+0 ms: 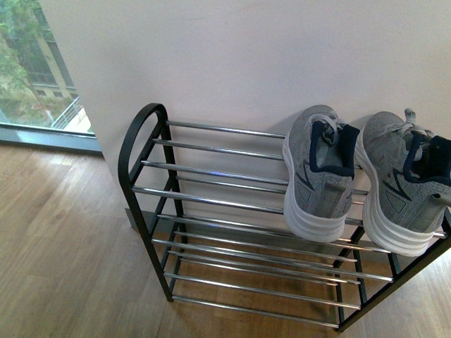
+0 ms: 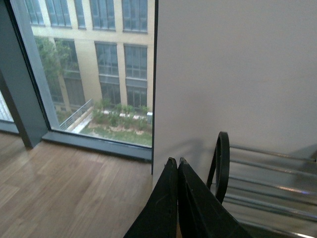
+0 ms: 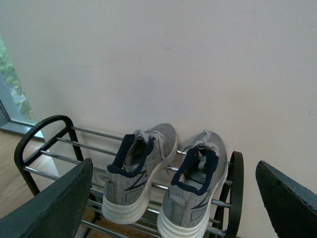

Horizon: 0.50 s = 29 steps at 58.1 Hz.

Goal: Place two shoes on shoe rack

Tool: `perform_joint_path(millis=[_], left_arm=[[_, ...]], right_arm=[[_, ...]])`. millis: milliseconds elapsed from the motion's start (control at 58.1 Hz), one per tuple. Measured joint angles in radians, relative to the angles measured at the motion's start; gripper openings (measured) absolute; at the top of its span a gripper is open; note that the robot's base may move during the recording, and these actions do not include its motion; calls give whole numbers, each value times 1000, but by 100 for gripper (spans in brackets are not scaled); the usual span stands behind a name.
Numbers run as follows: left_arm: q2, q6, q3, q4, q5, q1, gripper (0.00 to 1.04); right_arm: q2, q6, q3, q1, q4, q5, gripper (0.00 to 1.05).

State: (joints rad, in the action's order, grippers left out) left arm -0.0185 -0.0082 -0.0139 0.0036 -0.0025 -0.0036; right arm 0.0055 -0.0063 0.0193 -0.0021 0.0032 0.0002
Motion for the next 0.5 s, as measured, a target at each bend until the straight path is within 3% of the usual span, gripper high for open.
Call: perform_joint_path(millis=[241, 344, 499], left_arm=[[2, -1, 0, -4, 2, 1, 2], [2, 0, 0, -4, 2, 1, 29], [2, 0, 0, -4, -1, 1, 56]], right_arm=[[0, 0, 0, 0, 0, 0, 95], [-1, 0, 0, 0, 0, 0, 95], [-1, 0, 0, 0, 0, -4, 95]])
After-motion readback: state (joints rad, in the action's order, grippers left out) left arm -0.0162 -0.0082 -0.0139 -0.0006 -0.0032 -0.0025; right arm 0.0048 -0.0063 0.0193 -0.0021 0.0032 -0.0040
